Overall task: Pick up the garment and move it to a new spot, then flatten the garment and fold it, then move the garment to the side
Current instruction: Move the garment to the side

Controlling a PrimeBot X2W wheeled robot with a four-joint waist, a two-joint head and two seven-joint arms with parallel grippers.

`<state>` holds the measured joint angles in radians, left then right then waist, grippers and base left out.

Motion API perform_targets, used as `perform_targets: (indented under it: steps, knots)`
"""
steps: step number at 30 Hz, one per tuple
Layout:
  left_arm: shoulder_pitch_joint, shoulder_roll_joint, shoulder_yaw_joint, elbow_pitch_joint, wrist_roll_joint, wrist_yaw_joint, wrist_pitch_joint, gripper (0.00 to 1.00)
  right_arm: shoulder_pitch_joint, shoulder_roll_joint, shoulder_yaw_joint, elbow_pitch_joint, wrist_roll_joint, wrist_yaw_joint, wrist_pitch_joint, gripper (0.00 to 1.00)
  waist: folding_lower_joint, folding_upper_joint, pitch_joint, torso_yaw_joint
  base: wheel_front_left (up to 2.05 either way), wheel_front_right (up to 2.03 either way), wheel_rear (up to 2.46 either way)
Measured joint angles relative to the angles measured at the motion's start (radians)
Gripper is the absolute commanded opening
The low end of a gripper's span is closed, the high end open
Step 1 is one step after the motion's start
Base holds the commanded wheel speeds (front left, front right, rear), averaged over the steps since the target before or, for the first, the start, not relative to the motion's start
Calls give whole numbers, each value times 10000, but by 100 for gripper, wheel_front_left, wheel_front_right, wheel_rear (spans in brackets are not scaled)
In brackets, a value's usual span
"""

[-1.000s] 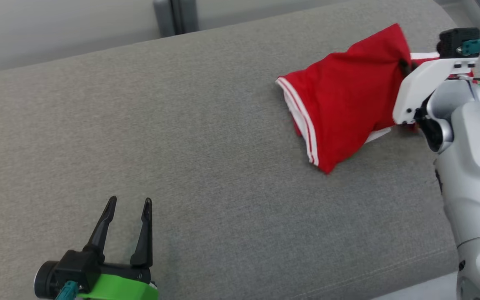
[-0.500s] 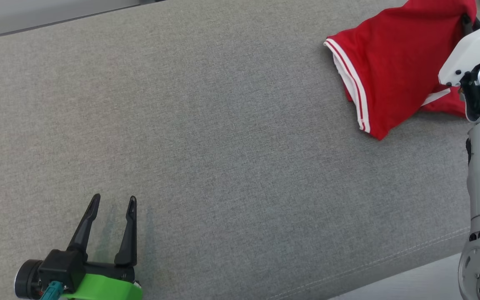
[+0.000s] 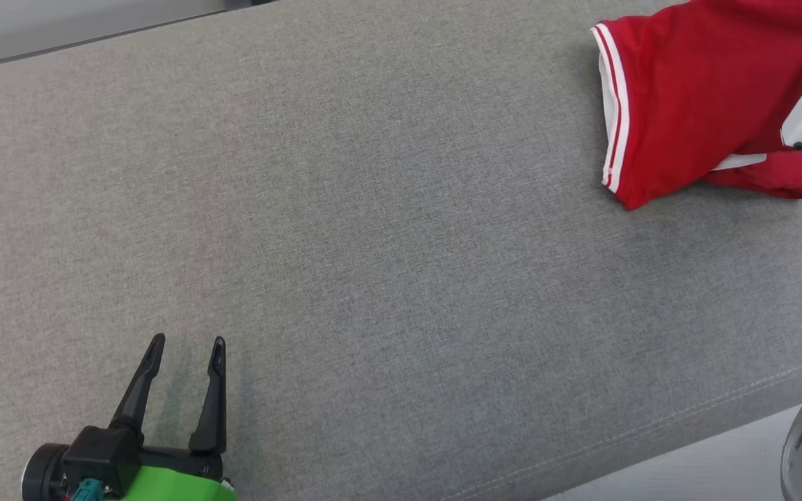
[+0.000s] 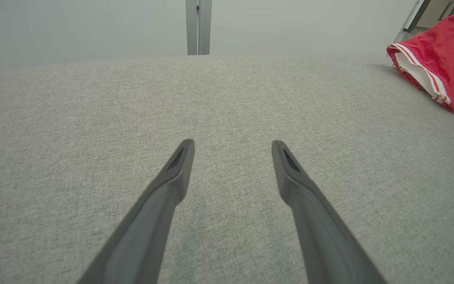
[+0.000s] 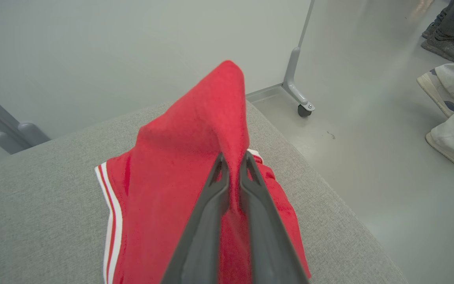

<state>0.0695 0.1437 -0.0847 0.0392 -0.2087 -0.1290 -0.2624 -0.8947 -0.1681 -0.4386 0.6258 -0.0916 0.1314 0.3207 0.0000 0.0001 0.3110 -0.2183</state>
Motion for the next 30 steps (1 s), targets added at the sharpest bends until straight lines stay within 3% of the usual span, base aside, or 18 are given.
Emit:
perform_targets:
  steps: [1,10,24,30]
  knots:
    - [-22,8,-17,4,0,0,0,100,90,31,-148,-31,-174,0,-25,100,0,0,6,5,0,0,0]
    - [-23,-46,2,121,-6,0,0,100,1019,140,-253,-566,-1158,0,-1018,100,0,0,-154,173,0,0,0]
    - [586,-725,731,525,274,40,-2,100,4493,-115,2044,-2376,-360,0,-4008,100,0,0,-1485,756,0,0,0]
    - [1150,-894,945,984,414,299,0,100,6520,399,2681,-3189,12,2,-4905,100,-1,0,-2406,1241,0,0,0]
